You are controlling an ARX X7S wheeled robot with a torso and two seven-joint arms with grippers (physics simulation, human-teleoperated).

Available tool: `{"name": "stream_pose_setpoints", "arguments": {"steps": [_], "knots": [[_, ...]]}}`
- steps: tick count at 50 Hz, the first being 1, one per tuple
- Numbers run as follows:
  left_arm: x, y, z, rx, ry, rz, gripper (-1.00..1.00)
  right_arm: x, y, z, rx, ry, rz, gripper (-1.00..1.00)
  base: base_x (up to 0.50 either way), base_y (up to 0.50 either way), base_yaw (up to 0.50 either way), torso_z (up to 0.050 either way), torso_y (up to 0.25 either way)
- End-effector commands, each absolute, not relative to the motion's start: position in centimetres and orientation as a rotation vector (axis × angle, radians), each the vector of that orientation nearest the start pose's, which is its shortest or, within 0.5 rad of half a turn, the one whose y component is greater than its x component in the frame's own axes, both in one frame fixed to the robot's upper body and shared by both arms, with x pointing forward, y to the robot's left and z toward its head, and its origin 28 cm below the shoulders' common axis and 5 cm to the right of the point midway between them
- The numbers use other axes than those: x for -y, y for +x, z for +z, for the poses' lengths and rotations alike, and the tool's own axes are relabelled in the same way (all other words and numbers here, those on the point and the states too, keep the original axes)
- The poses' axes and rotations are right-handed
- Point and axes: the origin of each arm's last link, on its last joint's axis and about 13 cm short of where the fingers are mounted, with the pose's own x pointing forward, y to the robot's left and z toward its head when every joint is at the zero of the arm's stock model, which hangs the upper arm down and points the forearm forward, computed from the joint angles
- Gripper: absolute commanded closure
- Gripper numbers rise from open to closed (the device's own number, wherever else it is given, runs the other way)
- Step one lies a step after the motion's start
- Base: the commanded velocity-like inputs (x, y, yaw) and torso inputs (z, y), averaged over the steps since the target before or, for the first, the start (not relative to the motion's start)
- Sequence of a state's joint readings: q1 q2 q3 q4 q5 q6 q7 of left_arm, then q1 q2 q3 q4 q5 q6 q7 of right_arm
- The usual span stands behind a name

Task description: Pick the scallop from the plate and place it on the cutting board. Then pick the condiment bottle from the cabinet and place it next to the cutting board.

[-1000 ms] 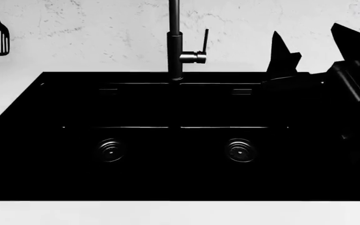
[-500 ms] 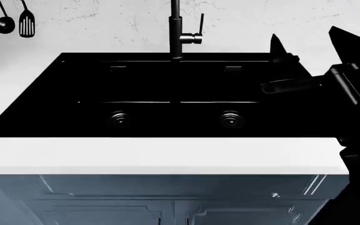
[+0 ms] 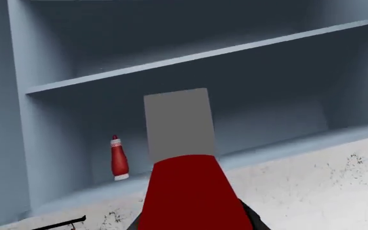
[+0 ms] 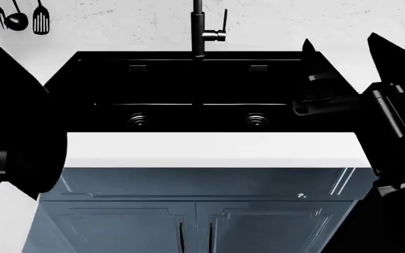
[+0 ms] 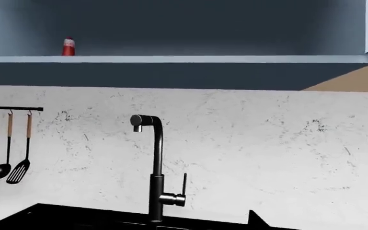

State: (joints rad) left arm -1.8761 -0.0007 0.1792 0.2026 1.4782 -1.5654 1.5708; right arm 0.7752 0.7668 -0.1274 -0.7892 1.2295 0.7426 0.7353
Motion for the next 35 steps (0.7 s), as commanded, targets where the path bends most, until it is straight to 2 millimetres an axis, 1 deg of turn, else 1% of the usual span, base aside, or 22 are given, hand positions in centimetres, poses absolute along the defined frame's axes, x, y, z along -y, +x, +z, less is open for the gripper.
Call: {"name": "stream_pose_setpoints", "arguments": {"steps": [1, 6, 12, 18, 20, 22, 26, 35], "knots": [[-25.1, 19.2, 40.6, 0.439, 0.170, -0.051, 1.00, 12.6, 19.7, 24.9, 0.508, 0.041, 0.185, -1.00, 0.00, 0.00, 0.00, 0.000, 0.000], [-25.2, 19.4, 39.1, 0.416, 0.156, -0.042, 1.00, 12.4, 20.4, 25.0, 0.502, 0.022, 0.181, -1.00, 0.00, 0.00, 0.00, 0.000, 0.000], [-25.3, 19.6, 37.6, 0.390, 0.146, -0.042, 1.00, 12.1, 21.8, 24.8, 0.472, -0.019, 0.155, -1.00, 0.00, 0.00, 0.00, 0.000, 0.000], [-25.6, 19.9, 35.9, 0.345, 0.123, -0.047, 1.00, 11.6, 23.2, 24.6, 0.456, -0.024, 0.159, -1.00, 0.00, 0.00, 0.00, 0.000, 0.000], [-25.8, 20.0, 35.2, 0.326, 0.110, -0.047, 1.00, 11.5, 23.6, 24.8, 0.462, -0.011, 0.158, -1.00, 0.00, 0.00, 0.00, 0.000, 0.000], [-25.9, 20.0, 34.8, 0.319, 0.103, -0.043, 1.00, 11.4, 23.8, 25.1, 0.474, 0.011, 0.156, -1.00, 0.00, 0.00, 0.00, 0.000, 0.000], [-25.8, 19.8, 34.1, 0.305, 0.102, -0.029, 1.00, 11.3, 23.9, 24.4, 0.456, 0.029, 0.154, -1.00, 0.00, 0.00, 0.00, 0.000, 0.000], [-25.8, 19.5, 32.7, 0.285, 0.106, -0.022, 1.00, 11.5, 23.9, 23.7, 0.426, 0.014, 0.155, -1.00, 0.00, 0.00, 0.00, 0.000, 0.000]]}}
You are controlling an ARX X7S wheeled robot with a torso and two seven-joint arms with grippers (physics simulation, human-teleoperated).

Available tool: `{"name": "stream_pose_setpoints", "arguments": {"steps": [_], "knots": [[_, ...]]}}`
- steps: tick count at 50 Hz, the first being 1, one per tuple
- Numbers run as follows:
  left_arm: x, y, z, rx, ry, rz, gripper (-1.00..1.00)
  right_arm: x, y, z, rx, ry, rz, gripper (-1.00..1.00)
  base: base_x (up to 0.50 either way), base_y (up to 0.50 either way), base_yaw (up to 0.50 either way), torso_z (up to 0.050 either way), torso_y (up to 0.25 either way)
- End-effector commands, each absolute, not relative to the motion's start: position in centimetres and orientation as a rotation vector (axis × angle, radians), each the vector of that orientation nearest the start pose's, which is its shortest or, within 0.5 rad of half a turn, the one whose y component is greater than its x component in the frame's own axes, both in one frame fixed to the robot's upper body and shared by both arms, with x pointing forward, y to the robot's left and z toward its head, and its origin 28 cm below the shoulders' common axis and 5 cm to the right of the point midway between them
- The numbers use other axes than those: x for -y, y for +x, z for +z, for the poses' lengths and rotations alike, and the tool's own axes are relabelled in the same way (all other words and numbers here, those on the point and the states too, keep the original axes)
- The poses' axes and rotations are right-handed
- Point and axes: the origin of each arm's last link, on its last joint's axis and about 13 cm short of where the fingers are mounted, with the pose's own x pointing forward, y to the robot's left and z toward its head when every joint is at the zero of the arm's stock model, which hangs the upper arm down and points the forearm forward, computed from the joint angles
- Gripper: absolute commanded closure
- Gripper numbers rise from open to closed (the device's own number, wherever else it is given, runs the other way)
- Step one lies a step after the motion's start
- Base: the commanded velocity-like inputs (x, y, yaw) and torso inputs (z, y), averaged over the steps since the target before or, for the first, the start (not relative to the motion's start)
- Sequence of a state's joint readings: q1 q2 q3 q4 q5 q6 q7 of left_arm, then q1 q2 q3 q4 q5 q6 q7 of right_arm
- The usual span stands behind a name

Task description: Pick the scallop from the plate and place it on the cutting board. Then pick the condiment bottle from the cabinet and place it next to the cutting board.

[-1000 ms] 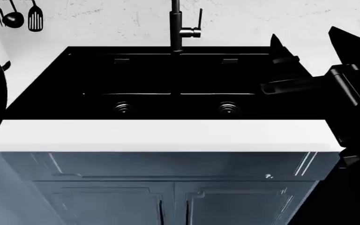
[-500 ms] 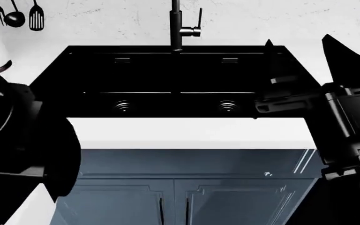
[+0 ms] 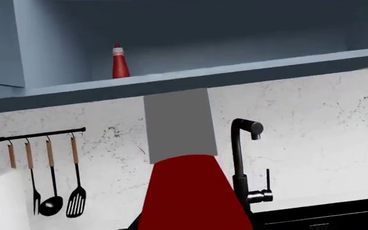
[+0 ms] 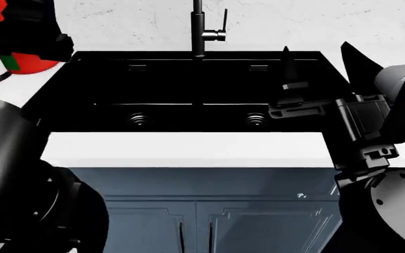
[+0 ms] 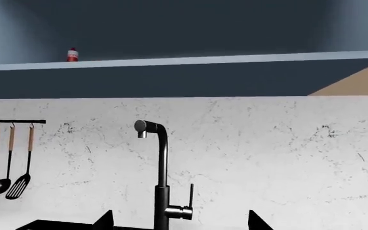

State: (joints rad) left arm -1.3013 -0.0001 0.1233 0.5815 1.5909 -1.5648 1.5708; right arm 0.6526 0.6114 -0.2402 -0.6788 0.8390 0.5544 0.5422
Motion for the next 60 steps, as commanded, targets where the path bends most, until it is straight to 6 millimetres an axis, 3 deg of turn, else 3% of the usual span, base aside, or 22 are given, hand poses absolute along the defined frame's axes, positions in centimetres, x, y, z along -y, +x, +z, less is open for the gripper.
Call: {"name": "stream_pose_setpoints", "arguments": {"steps": [1, 25, 60], "knots": [[-25.78, 19.52, 32.53, 0.283, 0.104, -0.023, 1.00, 11.38, 23.96, 23.57, 0.421, 0.014, 0.159, -1.00, 0.00, 0.00, 0.00, 0.000, 0.000], [-25.94, 19.45, 32.01, 0.275, 0.092, -0.024, 1.00, 11.07, 24.09, 23.53, 0.412, 0.022, 0.174, -1.00, -0.20, -0.45, 0.00, 0.000, 0.000], [-26.02, 19.45, 31.70, 0.270, 0.086, -0.031, 1.00, 11.05, 23.87, 23.79, 0.431, 0.036, 0.182, -1.00, 0.00, -0.50, 0.00, 0.000, 0.000]]}}
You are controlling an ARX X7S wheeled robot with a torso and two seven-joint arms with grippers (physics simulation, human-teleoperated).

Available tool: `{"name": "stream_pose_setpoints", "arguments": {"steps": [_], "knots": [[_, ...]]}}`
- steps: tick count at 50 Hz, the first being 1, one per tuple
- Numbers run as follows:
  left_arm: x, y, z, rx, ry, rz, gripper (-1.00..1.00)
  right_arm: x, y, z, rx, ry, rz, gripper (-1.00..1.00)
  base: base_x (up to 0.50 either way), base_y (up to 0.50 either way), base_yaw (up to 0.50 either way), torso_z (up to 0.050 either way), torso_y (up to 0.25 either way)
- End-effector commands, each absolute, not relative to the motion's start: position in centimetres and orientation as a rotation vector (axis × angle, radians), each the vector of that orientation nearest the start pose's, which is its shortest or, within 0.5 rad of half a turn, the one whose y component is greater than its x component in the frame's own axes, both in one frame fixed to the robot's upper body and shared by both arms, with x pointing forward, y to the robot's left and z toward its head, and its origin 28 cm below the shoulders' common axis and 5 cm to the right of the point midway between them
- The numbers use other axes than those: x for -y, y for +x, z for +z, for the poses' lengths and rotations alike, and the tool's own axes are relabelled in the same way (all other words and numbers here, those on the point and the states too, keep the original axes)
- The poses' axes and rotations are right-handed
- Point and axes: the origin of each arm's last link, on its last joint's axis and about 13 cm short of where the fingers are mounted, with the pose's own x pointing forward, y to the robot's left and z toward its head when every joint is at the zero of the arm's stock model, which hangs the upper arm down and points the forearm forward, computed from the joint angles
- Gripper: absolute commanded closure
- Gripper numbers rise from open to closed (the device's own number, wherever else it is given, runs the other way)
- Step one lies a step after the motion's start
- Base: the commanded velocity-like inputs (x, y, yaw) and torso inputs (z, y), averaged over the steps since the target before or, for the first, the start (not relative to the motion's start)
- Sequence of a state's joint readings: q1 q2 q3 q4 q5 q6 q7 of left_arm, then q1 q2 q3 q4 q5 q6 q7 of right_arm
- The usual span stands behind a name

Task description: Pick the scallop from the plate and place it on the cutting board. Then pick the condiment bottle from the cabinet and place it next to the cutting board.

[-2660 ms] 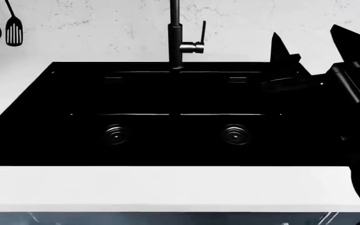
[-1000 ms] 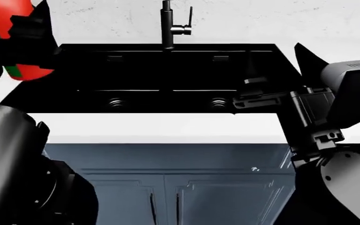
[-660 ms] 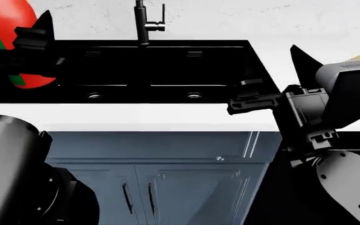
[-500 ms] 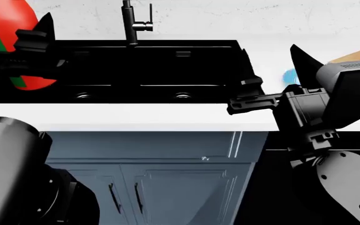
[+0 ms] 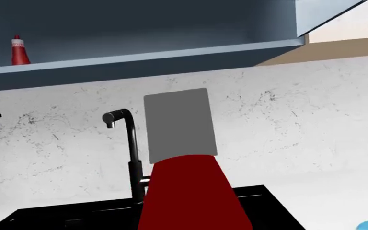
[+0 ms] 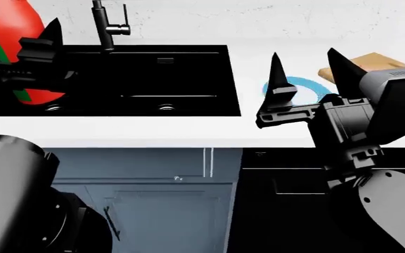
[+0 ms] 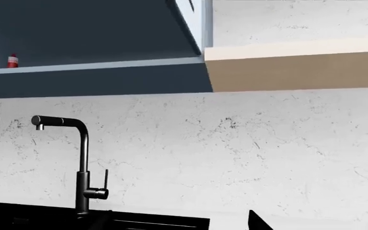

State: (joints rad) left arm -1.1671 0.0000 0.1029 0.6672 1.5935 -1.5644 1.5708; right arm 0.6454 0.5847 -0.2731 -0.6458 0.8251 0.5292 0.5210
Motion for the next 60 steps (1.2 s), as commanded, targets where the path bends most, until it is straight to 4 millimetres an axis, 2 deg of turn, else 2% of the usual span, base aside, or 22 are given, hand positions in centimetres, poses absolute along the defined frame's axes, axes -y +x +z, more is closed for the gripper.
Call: {"name": "stream_pose_setpoints", "arguments": {"steps": [1, 60], "knots": [[-26.02, 19.44, 31.69, 0.269, 0.086, -0.031, 1.00, 11.05, 23.87, 23.79, 0.431, 0.036, 0.183, -1.00, 0.00, -0.50, 0.00, 0.000, 0.010], [-25.96, 19.39, 31.42, 0.265, 0.091, -0.036, 1.00, 11.16, 23.72, 23.88, 0.439, 0.042, 0.187, -1.00, 0.05, -0.50, 0.00, 0.000, 0.000]]}}
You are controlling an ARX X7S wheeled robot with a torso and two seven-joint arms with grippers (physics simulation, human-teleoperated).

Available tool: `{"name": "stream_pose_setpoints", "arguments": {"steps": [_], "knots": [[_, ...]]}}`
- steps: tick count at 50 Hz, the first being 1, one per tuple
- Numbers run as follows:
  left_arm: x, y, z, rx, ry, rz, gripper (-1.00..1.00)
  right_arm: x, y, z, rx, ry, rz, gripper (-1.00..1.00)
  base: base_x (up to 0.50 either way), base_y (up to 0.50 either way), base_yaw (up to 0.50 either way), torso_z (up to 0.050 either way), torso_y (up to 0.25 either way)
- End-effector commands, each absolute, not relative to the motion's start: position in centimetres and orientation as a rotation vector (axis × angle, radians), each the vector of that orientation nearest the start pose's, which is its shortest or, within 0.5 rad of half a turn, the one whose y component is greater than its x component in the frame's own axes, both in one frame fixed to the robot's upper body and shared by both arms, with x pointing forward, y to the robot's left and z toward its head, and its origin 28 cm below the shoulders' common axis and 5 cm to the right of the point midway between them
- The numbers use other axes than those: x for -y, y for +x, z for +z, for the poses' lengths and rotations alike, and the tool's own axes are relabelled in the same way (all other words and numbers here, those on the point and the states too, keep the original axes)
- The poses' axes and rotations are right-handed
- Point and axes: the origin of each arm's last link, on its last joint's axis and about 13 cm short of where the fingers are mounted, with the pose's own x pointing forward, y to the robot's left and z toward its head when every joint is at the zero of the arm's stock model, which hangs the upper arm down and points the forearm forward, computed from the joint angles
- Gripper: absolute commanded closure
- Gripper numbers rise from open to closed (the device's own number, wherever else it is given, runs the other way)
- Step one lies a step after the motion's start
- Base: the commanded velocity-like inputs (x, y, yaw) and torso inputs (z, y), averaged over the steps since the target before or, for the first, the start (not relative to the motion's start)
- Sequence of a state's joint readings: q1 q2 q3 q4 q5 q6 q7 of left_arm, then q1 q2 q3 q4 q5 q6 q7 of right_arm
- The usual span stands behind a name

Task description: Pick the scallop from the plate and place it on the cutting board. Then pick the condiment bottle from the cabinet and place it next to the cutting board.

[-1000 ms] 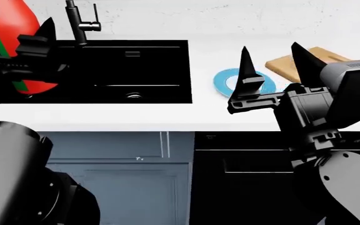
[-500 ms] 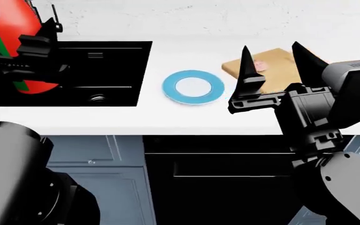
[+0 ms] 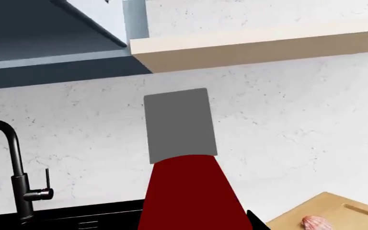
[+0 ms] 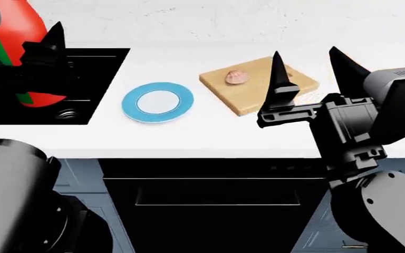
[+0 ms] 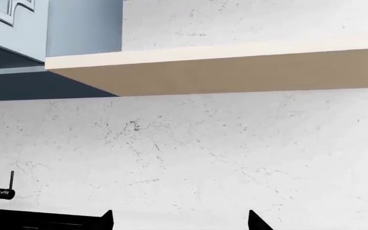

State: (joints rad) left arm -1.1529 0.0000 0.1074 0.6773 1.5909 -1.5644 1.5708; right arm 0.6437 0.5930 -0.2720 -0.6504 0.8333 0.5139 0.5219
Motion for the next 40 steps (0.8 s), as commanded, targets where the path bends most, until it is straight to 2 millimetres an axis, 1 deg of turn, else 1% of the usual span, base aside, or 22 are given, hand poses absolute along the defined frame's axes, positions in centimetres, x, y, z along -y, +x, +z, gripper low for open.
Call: {"name": "stream_pose_setpoints", "arguments": {"steps": [1, 28, 40], "knots": [[-25.97, 19.39, 31.42, 0.265, 0.091, -0.036, 1.00, 11.16, 23.71, 23.88, 0.439, 0.042, 0.187, -1.00, 0.06, -0.50, 0.00, 0.000, 0.000], [-25.95, 19.43, 31.53, 0.267, 0.092, -0.040, 1.00, 11.15, 23.72, 23.99, 0.440, 0.042, 0.186, -1.00, 0.06, -0.50, 0.00, 0.000, 0.001], [-25.92, 19.43, 31.26, 0.257, 0.095, -0.041, 1.00, 11.19, 23.71, 23.93, 0.439, 0.040, 0.185, -1.00, 0.06, -0.50, 0.00, 0.000, 0.000]]}}
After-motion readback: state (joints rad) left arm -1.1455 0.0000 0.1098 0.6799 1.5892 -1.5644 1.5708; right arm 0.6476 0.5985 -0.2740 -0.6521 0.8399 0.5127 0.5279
